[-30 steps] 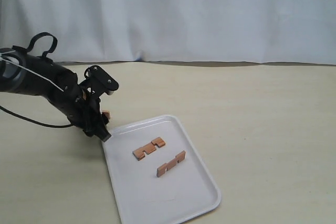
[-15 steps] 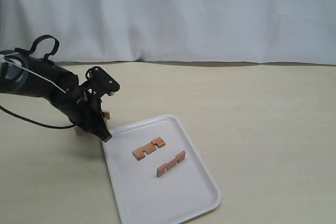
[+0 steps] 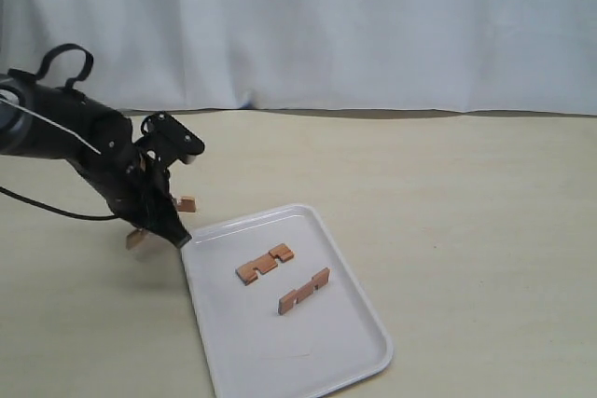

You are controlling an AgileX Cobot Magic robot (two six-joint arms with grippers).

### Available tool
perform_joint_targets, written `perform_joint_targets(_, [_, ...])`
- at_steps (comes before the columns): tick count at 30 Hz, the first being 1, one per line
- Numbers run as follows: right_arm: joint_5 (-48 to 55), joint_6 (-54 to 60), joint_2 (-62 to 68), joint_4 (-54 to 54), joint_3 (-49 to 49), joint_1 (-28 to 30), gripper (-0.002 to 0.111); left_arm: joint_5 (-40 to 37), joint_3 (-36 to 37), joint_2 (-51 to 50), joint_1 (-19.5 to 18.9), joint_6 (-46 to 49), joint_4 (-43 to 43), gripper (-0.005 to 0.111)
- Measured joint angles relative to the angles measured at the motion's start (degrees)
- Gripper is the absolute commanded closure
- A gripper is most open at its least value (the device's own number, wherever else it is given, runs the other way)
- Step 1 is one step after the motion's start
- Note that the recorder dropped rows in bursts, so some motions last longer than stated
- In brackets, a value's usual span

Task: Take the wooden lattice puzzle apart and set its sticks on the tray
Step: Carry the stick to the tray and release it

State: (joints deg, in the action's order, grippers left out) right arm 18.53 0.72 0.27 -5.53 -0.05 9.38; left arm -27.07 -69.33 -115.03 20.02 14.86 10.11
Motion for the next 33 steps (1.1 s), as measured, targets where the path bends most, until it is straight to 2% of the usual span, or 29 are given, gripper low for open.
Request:
perform_joint_targets(3, [0.0,0.0,0.0,0.0,0.0,0.0,0.104,-2.8,0.0,4.5,0.1,-1.5,-0.2,0.107])
perform_joint_targets(8, [0.0,0.0,0.0,0.0,0.0,0.0,0.104,-9.2,0.0,11.2,3.1,-2.4,-7.0,0.107])
perform_joint_targets(12, [0.0,0.0,0.0,0.0,0.0,0.0,0.104,-10.8,0.0,11.5,8.7,-2.4,-10.7,0.107])
perform_joint_targets(14, [0.0,0.0,0.0,0.0,0.0,0.0,0.104,-10.3,0.0,11.0,13.4,-2.5,-11.5,0.107])
perform_joint_targets(17, [0.0,0.0,0.0,0.0,0.0,0.0,0.104,-8.2,0.0,9.6,16.9,-3.5,-12.0,0.107])
perform_joint_targets(24, [0.0,0.0,0.0,0.0,0.0,0.0,0.104,-2.8,0.0,5.3,18.0,-5.6,-12.4,0.107])
perform_joint_targets(33, [0.0,0.0,0.0,0.0,0.0,0.0,0.104,1.9,0.0,3.0,18.8,-5.8,-17.7,0.106])
